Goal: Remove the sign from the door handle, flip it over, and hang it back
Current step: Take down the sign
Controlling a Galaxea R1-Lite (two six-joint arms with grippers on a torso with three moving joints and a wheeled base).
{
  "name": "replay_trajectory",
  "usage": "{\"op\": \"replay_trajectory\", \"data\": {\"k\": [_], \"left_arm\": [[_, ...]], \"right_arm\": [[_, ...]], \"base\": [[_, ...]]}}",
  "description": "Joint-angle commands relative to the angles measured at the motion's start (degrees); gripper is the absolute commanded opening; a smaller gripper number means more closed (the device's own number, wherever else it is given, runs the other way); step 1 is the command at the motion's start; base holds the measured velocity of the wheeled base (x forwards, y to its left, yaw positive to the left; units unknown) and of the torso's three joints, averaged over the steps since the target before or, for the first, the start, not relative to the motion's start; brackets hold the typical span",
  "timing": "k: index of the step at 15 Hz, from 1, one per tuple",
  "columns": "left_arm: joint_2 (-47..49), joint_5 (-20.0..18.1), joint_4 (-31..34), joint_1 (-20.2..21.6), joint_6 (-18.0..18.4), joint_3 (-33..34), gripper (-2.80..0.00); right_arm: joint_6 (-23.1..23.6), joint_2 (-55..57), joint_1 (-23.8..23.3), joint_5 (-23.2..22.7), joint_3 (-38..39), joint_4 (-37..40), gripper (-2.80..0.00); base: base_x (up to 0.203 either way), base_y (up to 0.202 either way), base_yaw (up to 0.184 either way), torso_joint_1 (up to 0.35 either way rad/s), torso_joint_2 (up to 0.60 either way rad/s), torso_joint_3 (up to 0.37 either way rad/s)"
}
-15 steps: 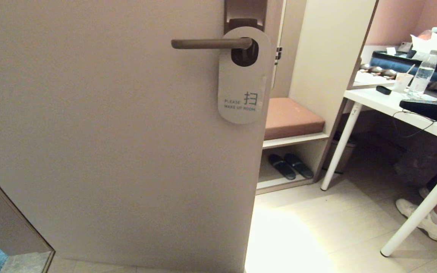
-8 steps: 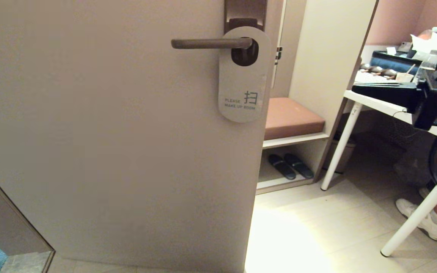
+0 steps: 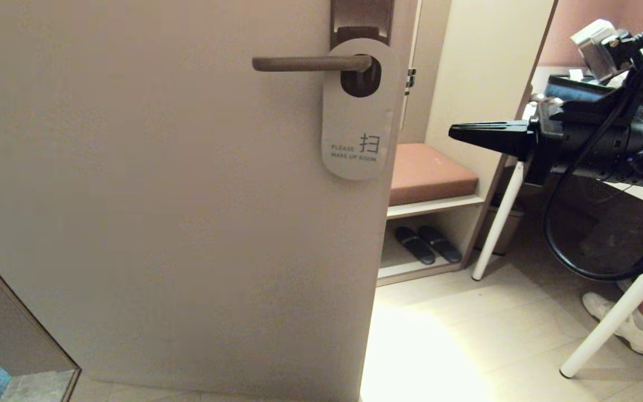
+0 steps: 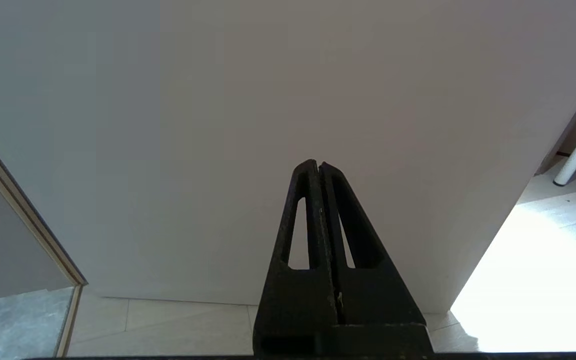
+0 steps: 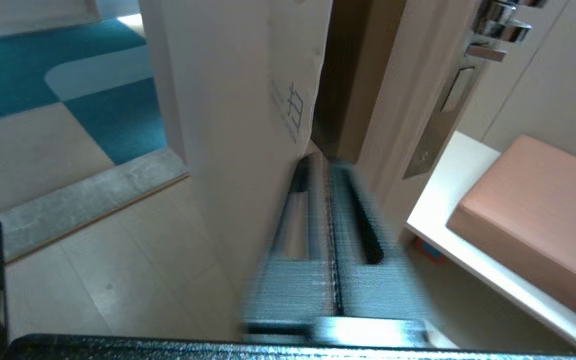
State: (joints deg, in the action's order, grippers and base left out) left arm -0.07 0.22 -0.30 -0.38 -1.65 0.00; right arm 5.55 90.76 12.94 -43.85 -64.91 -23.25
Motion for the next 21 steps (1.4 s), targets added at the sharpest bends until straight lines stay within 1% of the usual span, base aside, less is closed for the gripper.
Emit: {"op": "replay_trajectory", "data": {"k": [1,4,10,16,17,19,20,21], "left_arm": [[0.1,0.0,0.0,0.0,0.0,0.0,-2.80],[0.1,0.0,0.0,0.0,0.0,0.0,-2.80],[0.1,0.0,0.0,0.0,0.0,0.0,-2.80],[0.1,0.0,0.0,0.0,0.0,0.0,-2.80],[0.1,0.0,0.0,-0.1,0.0,0.0,-2.80],[0.1,0.0,0.0,0.0,0.0,0.0,-2.80],[0.1,0.0,0.0,0.0,0.0,0.0,-2.80],[0.1,0.0,0.0,0.0,0.0,0.0,-2.80]], "right_arm": [[0.0,1.5,0.3,-0.3,-0.4,-0.8,0.00],[-0.6,2.2,1.3,-0.4,-0.5,-1.5,0.00],[-1.5,3.7,5.5,-0.4,-0.9,-1.6,0.00],[-1.6,8.5,6.5,-0.6,-5.5,-3.3,0.00],[-2.6,8.9,6.5,-1.3,-5.9,-3.4,0.00],[-6.8,9.4,6.5,-3.4,-6.3,-5.8,0.00],[-8.6,9.7,6.5,-3.6,-6.3,-7.2,0.00],[-9.5,9.9,6.5,-3.7,-6.2,-7.8,0.00]], "base": [[0.000,0.000,0.000,0.000,0.00,0.000],[0.000,0.000,0.000,0.000,0.00,0.000],[0.000,0.000,0.000,0.000,0.00,0.000],[0.000,0.000,0.000,0.000,0.00,0.000],[0.000,0.000,0.000,0.000,0.00,0.000],[0.000,0.000,0.000,0.000,0.00,0.000],[0.000,0.000,0.000,0.000,0.00,0.000],[0.000,0.000,0.000,0.000,0.00,0.000]]}}
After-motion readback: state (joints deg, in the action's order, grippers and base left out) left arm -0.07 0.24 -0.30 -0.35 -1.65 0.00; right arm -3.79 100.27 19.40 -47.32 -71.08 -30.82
